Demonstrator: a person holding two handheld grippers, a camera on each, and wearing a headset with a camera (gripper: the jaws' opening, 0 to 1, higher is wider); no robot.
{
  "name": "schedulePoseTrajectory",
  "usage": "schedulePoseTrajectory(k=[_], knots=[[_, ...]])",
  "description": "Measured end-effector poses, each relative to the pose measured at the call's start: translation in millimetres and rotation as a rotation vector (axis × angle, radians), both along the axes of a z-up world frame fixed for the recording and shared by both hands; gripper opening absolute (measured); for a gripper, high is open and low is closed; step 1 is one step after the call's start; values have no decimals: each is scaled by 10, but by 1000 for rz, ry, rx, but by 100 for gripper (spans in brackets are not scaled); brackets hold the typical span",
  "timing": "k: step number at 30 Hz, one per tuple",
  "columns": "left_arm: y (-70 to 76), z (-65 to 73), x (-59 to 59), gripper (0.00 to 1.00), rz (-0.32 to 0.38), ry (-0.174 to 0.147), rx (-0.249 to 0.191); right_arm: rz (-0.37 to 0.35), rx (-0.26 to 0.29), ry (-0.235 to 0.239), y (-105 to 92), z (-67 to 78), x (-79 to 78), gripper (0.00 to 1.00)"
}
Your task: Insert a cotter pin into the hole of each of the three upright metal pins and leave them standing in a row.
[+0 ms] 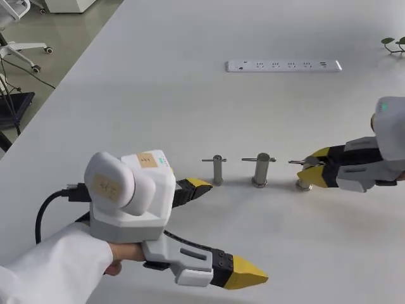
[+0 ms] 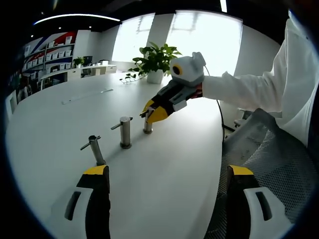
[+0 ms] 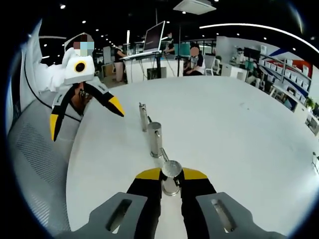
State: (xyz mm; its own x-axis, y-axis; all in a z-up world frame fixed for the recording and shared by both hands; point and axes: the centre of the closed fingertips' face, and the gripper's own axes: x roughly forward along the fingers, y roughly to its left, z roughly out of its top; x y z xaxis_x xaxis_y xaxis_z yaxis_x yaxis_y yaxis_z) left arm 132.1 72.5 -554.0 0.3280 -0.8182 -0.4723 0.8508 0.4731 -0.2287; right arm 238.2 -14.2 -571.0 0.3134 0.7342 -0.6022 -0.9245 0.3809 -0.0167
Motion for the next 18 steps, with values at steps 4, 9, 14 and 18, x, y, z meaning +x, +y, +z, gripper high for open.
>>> schedulePoseTrajectory(k=[4,9,14,18], knots=[[21,-12,-1,99,4,4,6,-11,11,5,-4,-6,20,8],[41,-5,-9,99,10,-8,4,-11,19,5,-26,-14,43,8],[96,-43,2,99,24,-11,23,1,21,-7,-19,-6,23,8],[121,-66,-23,99,26,-1,31,1,29,-10,-16,-1,14,9]])
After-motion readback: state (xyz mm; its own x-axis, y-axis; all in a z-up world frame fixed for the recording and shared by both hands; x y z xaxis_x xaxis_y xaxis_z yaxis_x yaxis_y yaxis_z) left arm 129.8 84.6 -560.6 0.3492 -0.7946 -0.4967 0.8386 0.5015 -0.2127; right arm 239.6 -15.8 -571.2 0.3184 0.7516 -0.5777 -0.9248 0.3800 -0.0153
